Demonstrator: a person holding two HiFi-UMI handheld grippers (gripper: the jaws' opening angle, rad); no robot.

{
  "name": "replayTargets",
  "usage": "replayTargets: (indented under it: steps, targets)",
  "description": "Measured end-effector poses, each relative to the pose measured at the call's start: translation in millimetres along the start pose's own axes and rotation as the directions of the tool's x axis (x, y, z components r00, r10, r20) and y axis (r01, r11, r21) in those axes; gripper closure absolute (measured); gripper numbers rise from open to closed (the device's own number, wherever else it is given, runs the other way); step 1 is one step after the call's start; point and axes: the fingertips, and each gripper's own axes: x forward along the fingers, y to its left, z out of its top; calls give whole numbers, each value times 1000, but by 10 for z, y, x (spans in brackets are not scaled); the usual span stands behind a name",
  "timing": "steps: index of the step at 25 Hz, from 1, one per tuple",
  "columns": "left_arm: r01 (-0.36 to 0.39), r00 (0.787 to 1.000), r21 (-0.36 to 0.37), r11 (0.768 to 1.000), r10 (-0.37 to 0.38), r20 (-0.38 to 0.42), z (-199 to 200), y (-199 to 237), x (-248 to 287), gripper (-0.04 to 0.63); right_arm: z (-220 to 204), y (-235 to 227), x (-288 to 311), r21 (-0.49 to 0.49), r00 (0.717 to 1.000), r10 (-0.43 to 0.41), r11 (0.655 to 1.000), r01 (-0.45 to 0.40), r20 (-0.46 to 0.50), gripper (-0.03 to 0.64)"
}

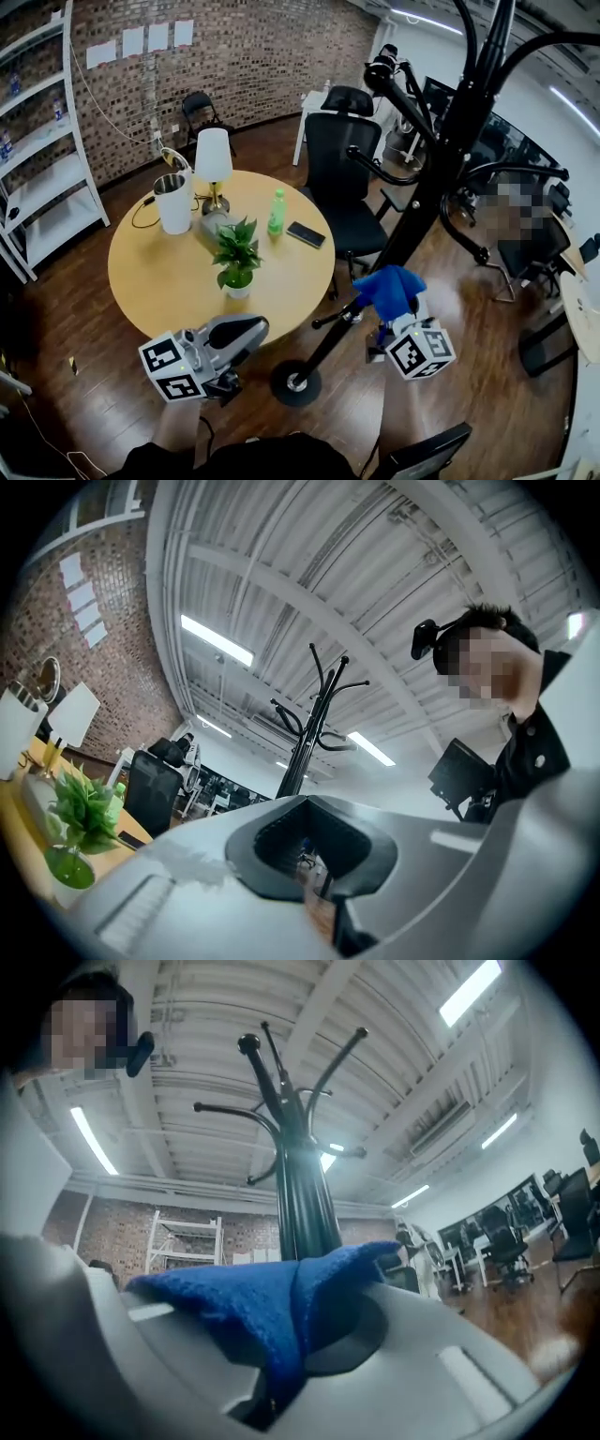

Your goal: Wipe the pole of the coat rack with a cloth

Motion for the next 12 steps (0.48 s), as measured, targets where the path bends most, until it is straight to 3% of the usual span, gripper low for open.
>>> replayTargets:
  steps: [7, 12]
  targets:
    - [-5, 999, 47, 999, 3, 32, 111, 9, 203, 594, 1180, 248, 262, -70, 975, 95, 994, -83, 202, 589]
    - [-19, 999, 77, 997, 16, 32, 215, 33, 483, 594, 1425, 295, 260, -100, 949, 165, 985, -142, 270, 589]
